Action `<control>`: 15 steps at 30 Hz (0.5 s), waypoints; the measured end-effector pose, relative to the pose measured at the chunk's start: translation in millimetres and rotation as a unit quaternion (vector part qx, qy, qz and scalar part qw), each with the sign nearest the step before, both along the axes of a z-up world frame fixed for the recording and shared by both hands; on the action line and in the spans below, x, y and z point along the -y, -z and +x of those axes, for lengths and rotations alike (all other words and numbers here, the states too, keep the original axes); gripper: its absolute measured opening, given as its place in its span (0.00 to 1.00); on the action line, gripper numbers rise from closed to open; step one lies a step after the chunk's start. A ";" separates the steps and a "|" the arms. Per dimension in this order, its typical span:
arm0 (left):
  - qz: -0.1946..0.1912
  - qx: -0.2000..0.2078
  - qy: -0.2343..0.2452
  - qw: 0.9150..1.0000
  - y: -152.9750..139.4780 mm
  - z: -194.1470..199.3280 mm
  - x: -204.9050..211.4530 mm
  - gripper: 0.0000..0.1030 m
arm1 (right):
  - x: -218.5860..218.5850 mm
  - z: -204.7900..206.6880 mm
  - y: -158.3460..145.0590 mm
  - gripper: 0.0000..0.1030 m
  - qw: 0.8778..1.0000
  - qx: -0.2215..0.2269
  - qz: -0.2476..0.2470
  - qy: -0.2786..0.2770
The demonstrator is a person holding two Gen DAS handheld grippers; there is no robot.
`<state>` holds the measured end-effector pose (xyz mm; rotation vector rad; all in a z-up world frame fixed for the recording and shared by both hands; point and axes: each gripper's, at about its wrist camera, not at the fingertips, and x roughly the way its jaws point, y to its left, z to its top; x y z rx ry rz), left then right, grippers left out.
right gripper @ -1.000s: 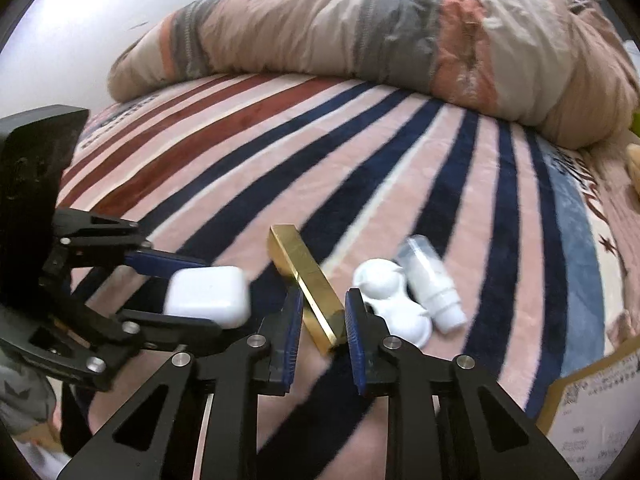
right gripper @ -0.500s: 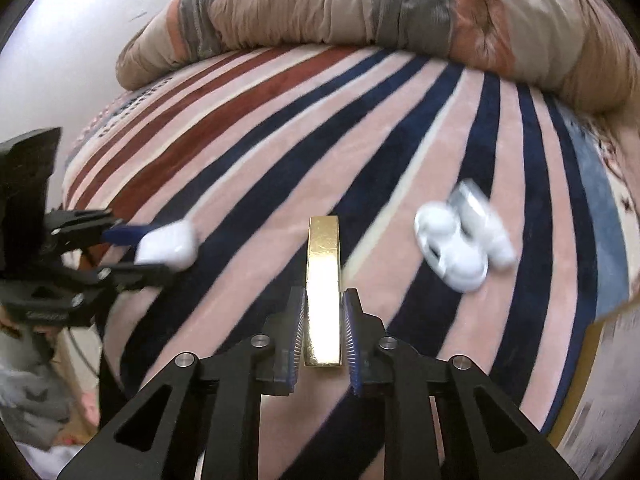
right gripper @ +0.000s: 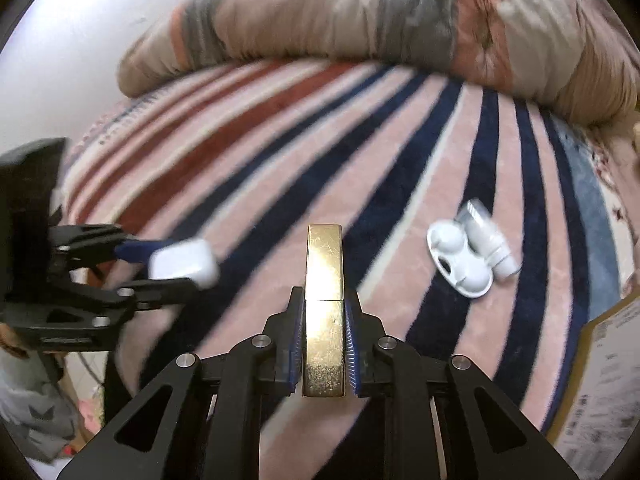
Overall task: Organize rigid objects
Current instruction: 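Carry the white earbud case into the cardboard box and open the left tool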
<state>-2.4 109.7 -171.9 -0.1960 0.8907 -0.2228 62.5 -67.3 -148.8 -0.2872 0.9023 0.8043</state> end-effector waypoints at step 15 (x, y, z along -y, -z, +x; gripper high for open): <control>0.021 0.081 0.066 0.994 -100.6 19.0 77.9 0.38 | 121.1 -55.4 -151.2 0.13 0.984 0.133 0.110 0.052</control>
